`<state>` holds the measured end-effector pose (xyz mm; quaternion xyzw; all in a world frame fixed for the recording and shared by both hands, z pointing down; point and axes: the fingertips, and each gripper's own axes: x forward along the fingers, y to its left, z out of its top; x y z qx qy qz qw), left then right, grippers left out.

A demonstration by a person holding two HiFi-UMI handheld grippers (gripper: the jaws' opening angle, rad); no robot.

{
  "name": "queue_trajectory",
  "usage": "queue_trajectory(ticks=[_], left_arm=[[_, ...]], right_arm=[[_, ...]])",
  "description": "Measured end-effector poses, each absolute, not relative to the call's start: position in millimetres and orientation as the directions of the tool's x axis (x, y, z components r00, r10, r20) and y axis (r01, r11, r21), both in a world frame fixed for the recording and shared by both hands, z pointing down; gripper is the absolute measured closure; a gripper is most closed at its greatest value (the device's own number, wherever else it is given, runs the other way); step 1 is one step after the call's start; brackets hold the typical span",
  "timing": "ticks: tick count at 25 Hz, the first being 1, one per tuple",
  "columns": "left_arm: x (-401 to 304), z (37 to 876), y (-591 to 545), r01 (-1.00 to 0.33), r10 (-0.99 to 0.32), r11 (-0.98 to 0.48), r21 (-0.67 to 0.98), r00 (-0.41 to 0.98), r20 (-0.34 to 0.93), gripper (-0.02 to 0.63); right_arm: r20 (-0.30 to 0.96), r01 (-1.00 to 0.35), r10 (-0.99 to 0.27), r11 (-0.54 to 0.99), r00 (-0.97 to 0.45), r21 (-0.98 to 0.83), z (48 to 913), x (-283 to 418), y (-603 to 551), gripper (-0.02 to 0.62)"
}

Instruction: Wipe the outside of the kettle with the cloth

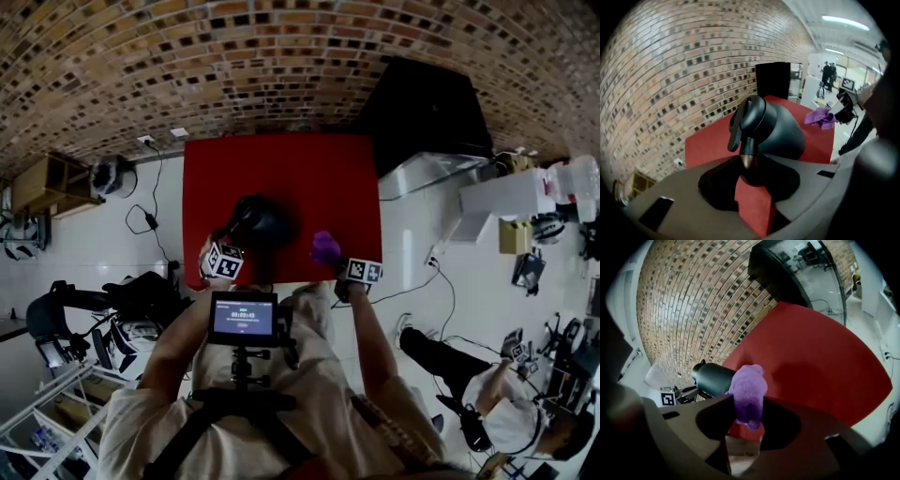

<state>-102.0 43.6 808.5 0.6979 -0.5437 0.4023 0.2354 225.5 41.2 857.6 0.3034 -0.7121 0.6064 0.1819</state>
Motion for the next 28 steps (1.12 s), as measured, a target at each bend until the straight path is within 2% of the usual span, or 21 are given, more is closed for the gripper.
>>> queue_trajectory(ticks=[4,7,16,17,18,21,28], left_arm=[[-66,792,30,-0.77,-0.614,-0.536,-0.346,0.075,0.786,0.494],[-41,787,32,-0.607,-0.65,-0.632,-0.482,0.075,0.756,0.494],[-40,815,67,-0.483,-0.651,-0.701,-0.525,0.134,0.747,0.492],[-40,829,73,-0.476,-0.639,-0.713,-0.515,0.138,0.757,0.459],[-40,832,79,-0.48,-0.623,-0.721,-0.499,0.136,0.77,0.415],[-40,805,92,-0.551,-0.582,-0.717,-0.427,0.135,0.802,0.372],[-38,763,135,-0.823,-0.642,-0.524,-0.22,0.211,0.737,0.368]], right_arm=[[0.63,-0.656,-0.233,0.056,-0.741,-0.752,853,222,52,0.43],[0.62,-0.649,-0.248,0.049,-0.745,-0.76,853,212,59,0.43],[0.594,-0.628,-0.269,0.054,-0.758,-0.777,854,173,68,0.43],[0.594,-0.628,-0.272,0.055,-0.757,-0.776,855,170,70,0.43],[0.593,-0.629,-0.279,0.057,-0.755,-0.775,854,170,72,0.43],[0.576,-0.63,-0.326,0.082,-0.749,-0.772,841,174,66,0.43],[0.492,-0.641,-0.47,0.234,-0.733,-0.731,787,210,38,0.43]])
